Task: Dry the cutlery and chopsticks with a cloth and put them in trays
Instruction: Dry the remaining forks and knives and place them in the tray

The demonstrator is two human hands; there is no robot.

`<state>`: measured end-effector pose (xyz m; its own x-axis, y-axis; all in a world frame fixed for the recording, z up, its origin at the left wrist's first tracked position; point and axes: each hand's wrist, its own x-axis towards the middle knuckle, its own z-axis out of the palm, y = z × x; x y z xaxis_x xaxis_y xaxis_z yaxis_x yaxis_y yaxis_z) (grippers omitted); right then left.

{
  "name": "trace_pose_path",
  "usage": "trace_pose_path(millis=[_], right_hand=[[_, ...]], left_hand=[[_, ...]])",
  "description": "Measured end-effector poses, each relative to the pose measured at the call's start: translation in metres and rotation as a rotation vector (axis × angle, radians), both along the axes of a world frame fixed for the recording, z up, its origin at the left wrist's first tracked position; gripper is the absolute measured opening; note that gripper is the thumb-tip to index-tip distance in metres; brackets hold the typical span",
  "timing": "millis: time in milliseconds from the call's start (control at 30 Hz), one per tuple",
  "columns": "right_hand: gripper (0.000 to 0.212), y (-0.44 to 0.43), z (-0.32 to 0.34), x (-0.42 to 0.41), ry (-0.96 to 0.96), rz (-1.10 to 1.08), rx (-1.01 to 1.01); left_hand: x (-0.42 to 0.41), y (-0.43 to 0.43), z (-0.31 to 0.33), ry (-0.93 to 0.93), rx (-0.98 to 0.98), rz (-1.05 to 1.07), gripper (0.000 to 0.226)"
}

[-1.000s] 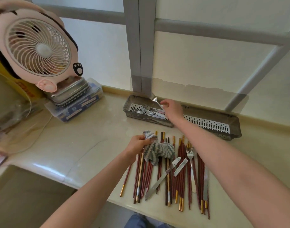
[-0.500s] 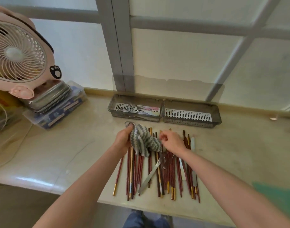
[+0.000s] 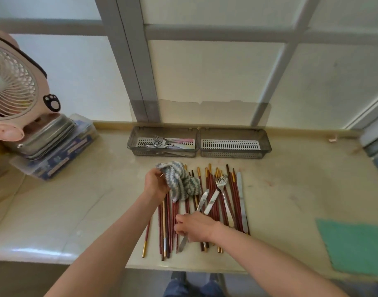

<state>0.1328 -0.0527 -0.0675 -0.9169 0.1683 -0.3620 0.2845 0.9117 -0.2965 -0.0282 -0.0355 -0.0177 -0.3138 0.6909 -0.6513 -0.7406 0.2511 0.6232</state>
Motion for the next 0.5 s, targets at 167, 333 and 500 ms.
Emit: trace_pose_path(millis=[167, 333, 500], right_hand=[[0.023, 0.021, 0.013, 0.0, 0.419, -0.132, 0.028], [0.007, 0.052, 0.042, -0.013, 1.04, -0.514, 0.104], [0.009, 0.052, 0.082, -0.035, 1.523, -1.024, -0.317]], left_hand=[[-0.008, -0.009, 0.007, -0.067, 0.039, 0.021, 0.018], [-0.007, -0.01, 0.011, -0.139, 0.039, 0.038, 0.032], [0.0, 0.001, 0.002, -0.241, 0.083, 0.005, 0.025]])
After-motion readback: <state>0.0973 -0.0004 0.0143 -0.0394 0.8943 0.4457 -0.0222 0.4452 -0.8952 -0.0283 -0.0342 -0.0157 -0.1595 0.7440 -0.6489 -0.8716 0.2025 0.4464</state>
